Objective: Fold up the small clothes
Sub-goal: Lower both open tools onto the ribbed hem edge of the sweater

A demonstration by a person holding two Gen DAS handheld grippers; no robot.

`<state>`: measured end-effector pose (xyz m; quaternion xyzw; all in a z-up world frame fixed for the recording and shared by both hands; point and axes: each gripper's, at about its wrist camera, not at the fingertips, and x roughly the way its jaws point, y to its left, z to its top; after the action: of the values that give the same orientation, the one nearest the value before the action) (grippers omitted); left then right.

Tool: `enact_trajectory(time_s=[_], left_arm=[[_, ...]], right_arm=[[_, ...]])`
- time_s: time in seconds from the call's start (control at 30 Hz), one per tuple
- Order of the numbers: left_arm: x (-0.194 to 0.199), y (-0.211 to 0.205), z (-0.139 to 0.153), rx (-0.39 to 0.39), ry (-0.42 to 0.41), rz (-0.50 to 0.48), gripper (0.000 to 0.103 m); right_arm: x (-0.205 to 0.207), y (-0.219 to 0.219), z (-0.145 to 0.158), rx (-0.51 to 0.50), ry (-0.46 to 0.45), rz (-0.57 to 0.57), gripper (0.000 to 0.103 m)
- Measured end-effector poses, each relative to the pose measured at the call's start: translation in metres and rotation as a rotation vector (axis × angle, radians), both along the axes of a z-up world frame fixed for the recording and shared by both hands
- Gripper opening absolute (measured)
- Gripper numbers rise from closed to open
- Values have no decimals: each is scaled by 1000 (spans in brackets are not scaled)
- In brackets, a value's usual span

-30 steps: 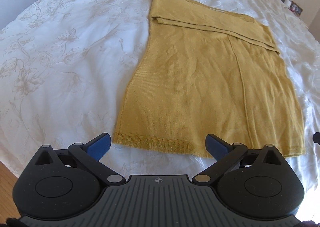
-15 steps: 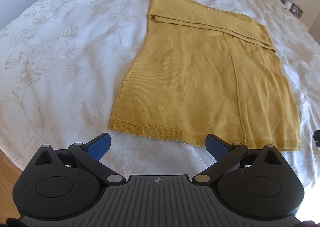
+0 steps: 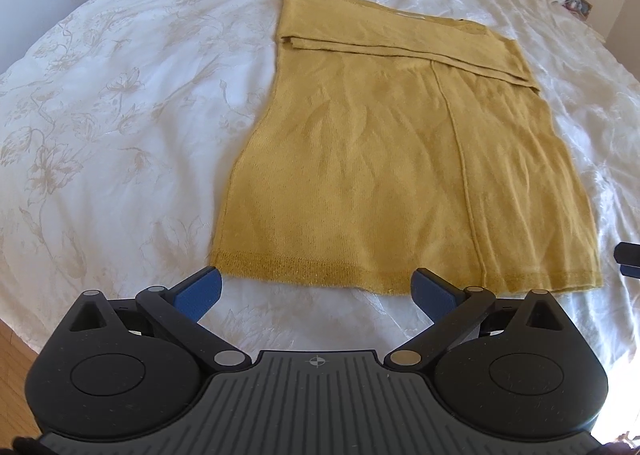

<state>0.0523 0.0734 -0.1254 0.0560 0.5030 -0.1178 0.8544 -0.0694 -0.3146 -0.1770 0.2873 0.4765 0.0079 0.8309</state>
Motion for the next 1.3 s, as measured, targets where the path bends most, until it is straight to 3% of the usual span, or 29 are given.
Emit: enact_trajectory(time_s=[0.2, 0.47, 0.8, 1.1, 1.3], left_arm=[[2, 5, -2, -2, 6, 7, 103], [12, 8, -4, 3, 1, -22, 103], [54, 19, -26, -10, 32, -39, 103], [90, 28, -69, -6, 139, -97, 103], [93, 32, -78, -40, 161, -86, 103]], right_arm=[[18, 0, -17, 69, 16, 45, 103], [38, 3, -37, 78, 91, 38, 103], [48, 2, -47, 96, 144, 4, 103], [61, 14, -51, 49, 167, 3, 103], [64, 31, -51, -44, 159, 55, 103]])
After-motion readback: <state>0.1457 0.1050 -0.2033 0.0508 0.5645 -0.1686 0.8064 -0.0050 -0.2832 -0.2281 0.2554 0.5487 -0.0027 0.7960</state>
